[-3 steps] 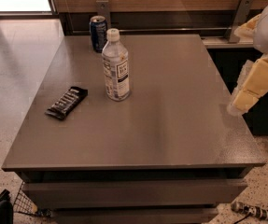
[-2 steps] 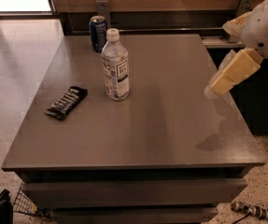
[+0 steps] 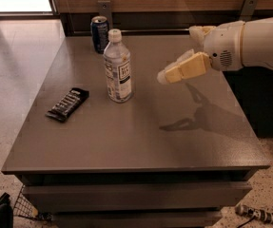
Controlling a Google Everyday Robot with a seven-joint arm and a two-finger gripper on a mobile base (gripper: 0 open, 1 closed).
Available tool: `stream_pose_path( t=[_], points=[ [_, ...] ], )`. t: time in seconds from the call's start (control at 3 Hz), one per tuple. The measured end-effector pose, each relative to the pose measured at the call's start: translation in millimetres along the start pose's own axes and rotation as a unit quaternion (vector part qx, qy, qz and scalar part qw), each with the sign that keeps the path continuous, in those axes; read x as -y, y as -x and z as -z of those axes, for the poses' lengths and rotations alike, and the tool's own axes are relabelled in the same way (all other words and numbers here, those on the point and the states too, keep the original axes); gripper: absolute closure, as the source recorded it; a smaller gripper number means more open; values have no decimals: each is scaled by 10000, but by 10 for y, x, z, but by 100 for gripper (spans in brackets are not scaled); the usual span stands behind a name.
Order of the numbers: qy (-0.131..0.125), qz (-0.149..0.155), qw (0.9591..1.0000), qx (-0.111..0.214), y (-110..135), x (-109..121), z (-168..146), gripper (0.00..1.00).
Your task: Knock blue plastic bottle over
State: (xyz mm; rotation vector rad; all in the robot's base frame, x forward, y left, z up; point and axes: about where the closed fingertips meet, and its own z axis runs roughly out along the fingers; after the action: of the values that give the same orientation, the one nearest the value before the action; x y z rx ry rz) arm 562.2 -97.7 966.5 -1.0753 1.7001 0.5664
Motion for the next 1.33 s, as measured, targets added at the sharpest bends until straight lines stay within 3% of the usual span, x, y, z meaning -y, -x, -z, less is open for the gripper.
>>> stream_pose_path(
  t=[0.33,0.67,1.0,1.33],
  points=[
    [-176,-141,9947,1007,328,-47,-334,0],
    [-162,-145,9950,975,305,-48,-328,0],
    [-148,-193,9941,1056,223,-103,-539,0],
    [-206,-311,9907,1312,105,-141,-776,0]
  ],
)
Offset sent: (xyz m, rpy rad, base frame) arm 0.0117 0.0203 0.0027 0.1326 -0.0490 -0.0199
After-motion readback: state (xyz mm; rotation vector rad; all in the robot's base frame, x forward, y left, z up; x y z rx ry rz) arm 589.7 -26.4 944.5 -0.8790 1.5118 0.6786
